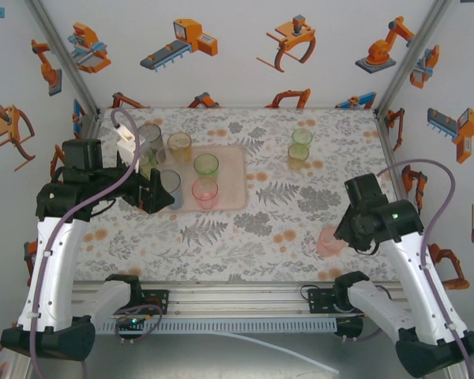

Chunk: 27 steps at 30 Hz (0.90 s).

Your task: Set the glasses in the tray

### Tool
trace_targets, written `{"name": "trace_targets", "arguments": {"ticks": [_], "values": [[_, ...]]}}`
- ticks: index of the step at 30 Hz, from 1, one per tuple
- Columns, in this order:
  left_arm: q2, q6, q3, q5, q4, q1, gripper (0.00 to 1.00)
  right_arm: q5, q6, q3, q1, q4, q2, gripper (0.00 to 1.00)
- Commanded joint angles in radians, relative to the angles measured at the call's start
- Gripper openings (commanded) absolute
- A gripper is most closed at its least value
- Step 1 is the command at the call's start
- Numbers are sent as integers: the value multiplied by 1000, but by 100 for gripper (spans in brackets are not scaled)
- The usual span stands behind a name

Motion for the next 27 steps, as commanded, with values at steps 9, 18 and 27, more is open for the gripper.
{"name": "trace_targets", "arguments": {"ticks": [9,18,27], "values": [[10,-12,11,22,5,-10,97,-124,-9,-134,-94,73,-19,39],[11,-12,7,17,10,-12,97,-108,-2,-189,-116,90,-44,43],[11,-5,5,8,7,-12,97,-81,-11,-202,-139,137,-37,43]]}}
